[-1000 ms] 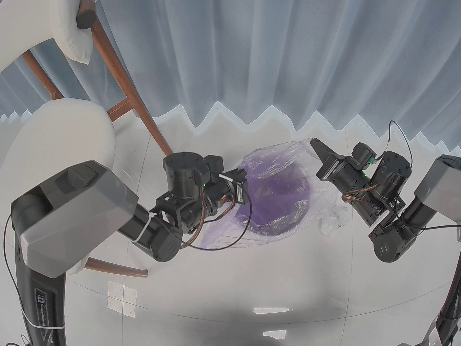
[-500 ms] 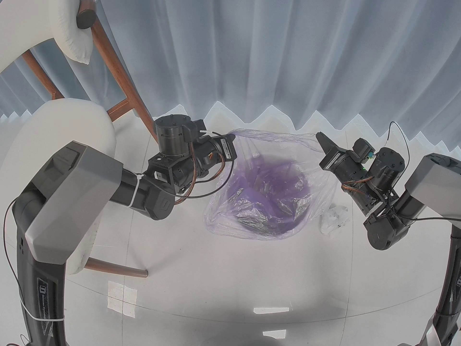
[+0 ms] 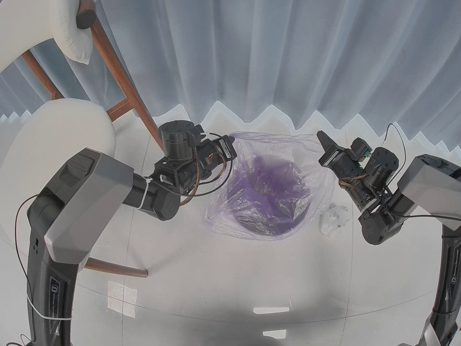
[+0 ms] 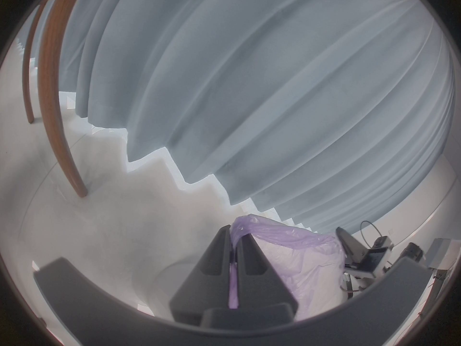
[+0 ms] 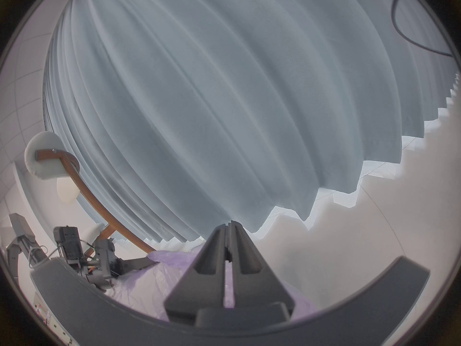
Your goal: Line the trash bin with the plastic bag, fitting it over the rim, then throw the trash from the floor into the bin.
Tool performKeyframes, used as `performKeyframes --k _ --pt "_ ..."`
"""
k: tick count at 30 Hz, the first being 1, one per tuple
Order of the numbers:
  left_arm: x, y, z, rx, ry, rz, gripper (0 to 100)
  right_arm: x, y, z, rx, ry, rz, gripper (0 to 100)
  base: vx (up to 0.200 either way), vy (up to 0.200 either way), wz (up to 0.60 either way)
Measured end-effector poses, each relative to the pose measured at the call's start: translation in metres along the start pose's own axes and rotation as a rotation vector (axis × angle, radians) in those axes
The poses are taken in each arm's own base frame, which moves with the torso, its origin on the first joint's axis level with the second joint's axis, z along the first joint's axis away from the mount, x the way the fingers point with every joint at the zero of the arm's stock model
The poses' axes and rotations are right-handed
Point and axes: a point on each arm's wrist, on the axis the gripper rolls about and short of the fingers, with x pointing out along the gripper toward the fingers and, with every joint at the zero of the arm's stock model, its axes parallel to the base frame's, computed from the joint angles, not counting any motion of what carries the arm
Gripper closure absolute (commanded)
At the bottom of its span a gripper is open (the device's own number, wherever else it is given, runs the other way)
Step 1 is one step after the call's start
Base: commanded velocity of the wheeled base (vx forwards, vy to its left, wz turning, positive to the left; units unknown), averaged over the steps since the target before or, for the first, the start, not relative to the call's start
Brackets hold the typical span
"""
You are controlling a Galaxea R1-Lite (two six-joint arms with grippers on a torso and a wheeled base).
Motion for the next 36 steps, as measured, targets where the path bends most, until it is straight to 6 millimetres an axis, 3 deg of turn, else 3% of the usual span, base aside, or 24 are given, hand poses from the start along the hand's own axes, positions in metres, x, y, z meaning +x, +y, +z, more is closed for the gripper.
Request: performKeyframes --k 6,12,18,27,36 --pt "0.002 0.004 0.0 0.007 -0.068 0.018 100 -0.001 -0.001 0.0 0.006 0.0 -0.003 100 0.0 0.0 0.0" --pt "0.002 -0.005 0.0 0.047 -0.124 -0.007 100 -0.002 0.0 0.002 0.006 -0.001 -0.002 100 0.0 0.0 0.0" --pt "0.001 -0.02 -0.003 0.056 -0.104 -0.049 100 -0.002 0.004 0.009 0.005 -0.015 0.005 100 0.2 0.0 0.0" --pt "0.001 -0.023 -0.002 0.055 -0.118 -0.054 100 -0.009 0.004 0.01 0.002 0.004 -0.003 100 0.2 0.0 0.0" --pt "0.0 -0.034 -0.009 0.03 -0.207 0.029 100 -0.021 0.001 0.006 -0.01 0.047 -0.025 100 0.0 0.0 0.0"
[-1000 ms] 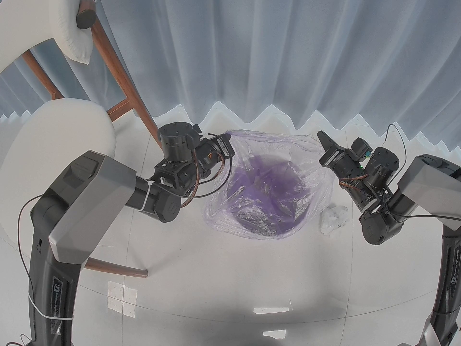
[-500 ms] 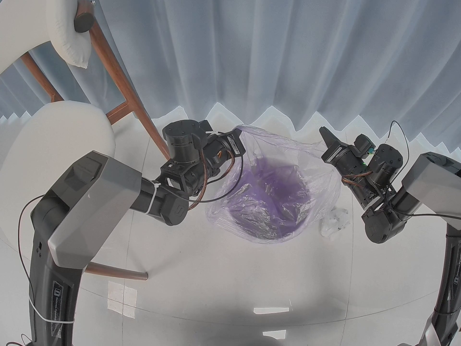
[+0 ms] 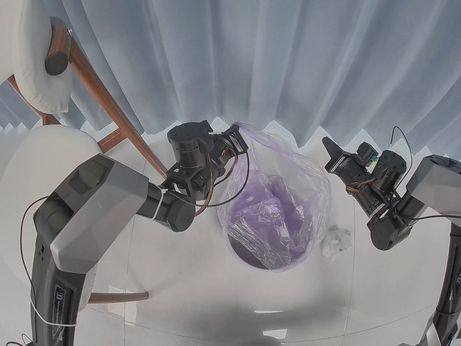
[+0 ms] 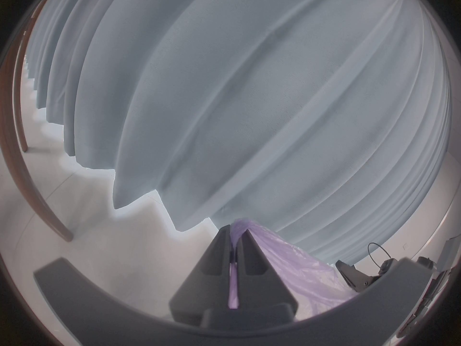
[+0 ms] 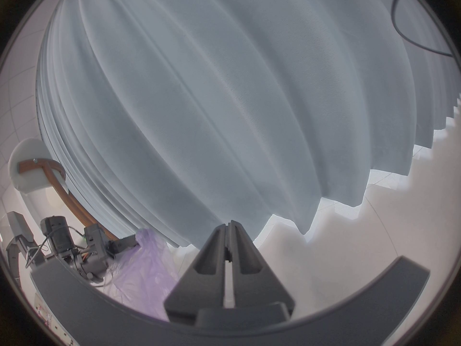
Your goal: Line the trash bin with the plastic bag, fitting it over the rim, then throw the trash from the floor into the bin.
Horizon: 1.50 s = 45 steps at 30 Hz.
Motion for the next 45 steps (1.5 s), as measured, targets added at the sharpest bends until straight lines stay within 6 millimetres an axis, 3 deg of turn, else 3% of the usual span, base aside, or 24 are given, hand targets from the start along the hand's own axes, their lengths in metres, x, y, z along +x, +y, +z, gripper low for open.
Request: performKeyframes --k 11,19,20,31,45 --pt "-0.043 0.023 -0.055 0.024 0.184 0.06 100 -0.003 -0.001 -0.001 -0.003 0.011 -0.006 100 0.0 0.0 0.0" --pt "-0.052 0.034 -0.058 0.024 0.216 0.082 100 -0.004 -0.001 -0.001 -0.011 0.014 -0.007 100 0.0 0.0 0.0" --pt "-0.052 0.033 -0.056 0.022 0.211 0.079 0 -0.004 -0.001 -0.001 -0.011 0.014 -0.007 100 0.0 0.0 0.0" --pt "-0.054 0.036 -0.031 0.013 0.153 0.114 0 -0.01 -0.001 -0.004 -0.037 0.048 0.004 100 0.0 0.0 0.0" --pt "-0.116 0.021 -0.01 0.03 0.18 0.179 0 -0.02 0.003 -0.002 -0.074 0.08 0.031 100 0.0 0.0 0.0"
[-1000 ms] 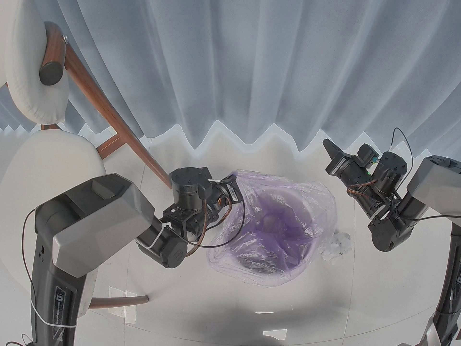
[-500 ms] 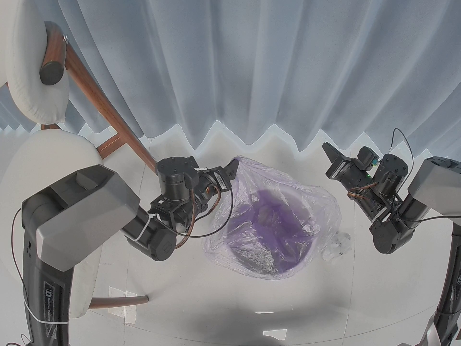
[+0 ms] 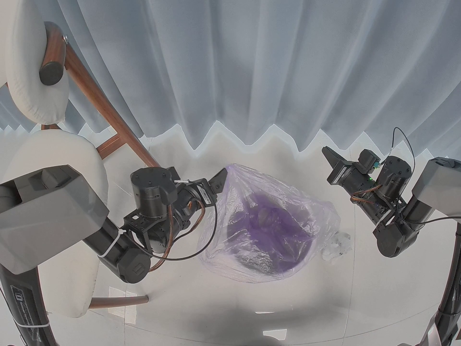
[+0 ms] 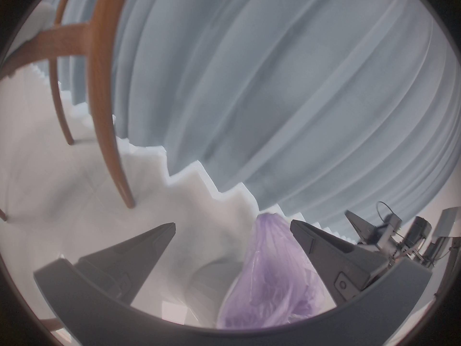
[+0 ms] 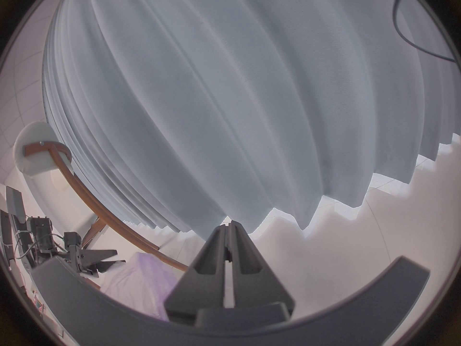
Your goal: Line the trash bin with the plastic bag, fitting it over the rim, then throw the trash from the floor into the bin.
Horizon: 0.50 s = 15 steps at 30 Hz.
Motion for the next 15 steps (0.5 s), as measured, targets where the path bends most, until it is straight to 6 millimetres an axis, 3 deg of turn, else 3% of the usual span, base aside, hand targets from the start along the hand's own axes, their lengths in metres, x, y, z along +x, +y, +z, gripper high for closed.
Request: performKeyframes --k 4,10,15 --pt "-0.008 0.001 0.004 0.005 -0.059 0.011 0 -0.001 0.001 0.0 -0.003 0.001 0.003 100 0.0 0.0 0.0" --pt "-0.025 0.002 0.002 0.013 -0.016 -0.11 0 -0.002 0.002 0.001 -0.004 0.001 0.004 100 0.0 0.0 0.0" --pt "-0.058 -0.008 0.007 0.011 -0.008 -0.181 0 -0.003 0.003 0.004 -0.005 -0.003 0.006 100 0.0 0.0 0.0"
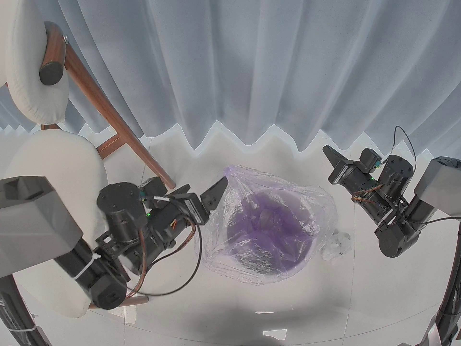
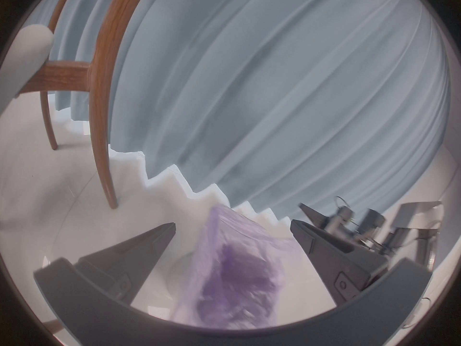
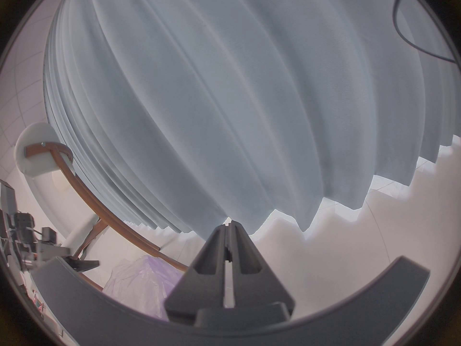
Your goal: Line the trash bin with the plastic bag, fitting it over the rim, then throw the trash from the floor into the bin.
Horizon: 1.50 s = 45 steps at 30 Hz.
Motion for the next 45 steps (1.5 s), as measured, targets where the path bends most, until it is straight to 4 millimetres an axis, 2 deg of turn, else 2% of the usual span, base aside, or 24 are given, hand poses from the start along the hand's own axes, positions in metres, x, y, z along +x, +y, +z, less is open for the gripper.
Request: performKeyframes --k 4,8,12,15,19,24,33,38,45 --pt "-0.038 -0.028 0.007 -0.004 0.035 -0.116 0 -0.002 0.001 0.005 -0.001 -0.009 0.003 100 0.0 0.0 0.0" --pt "-0.074 -0.061 0.025 -0.046 0.004 -0.277 0 -0.009 0.005 0.013 0.001 0.005 -0.001 100 0.0 0.0 0.0" --pt "-0.095 -0.079 0.049 -0.16 -0.061 -0.399 0 -0.021 0.011 0.022 0.014 0.081 -0.022 100 -0.15 0.0 0.0" --pt "-0.1 -0.078 0.063 -0.196 -0.099 -0.436 0 -0.027 0.016 0.028 0.018 0.103 -0.023 100 -0.2 0.0 0.0" --pt "-0.103 -0.066 0.077 -0.229 -0.118 -0.451 0 -0.031 0.024 0.032 0.018 0.098 -0.006 100 -0.2 0.0 0.0" --pt "-0.106 -0.057 0.077 -0.253 -0.081 -0.473 0 -0.031 0.032 0.024 0.001 0.114 -0.015 100 -0.2 0.0 0.0" --pt "-0.106 -0.054 0.075 -0.219 -0.082 -0.452 0 -0.024 0.029 0.014 -0.122 0.055 0.001 100 0.0 0.0 0.0" --pt "-0.112 -0.056 0.086 -0.195 -0.13 -0.471 0 -0.015 0.022 0.009 -0.183 0.023 0.094 100 0.0 0.0 0.0" --pt "-0.126 -0.06 0.102 -0.151 -0.192 -0.492 0 0.002 -0.011 0.006 -0.279 0.035 0.242 100 0.0 0.0 0.0"
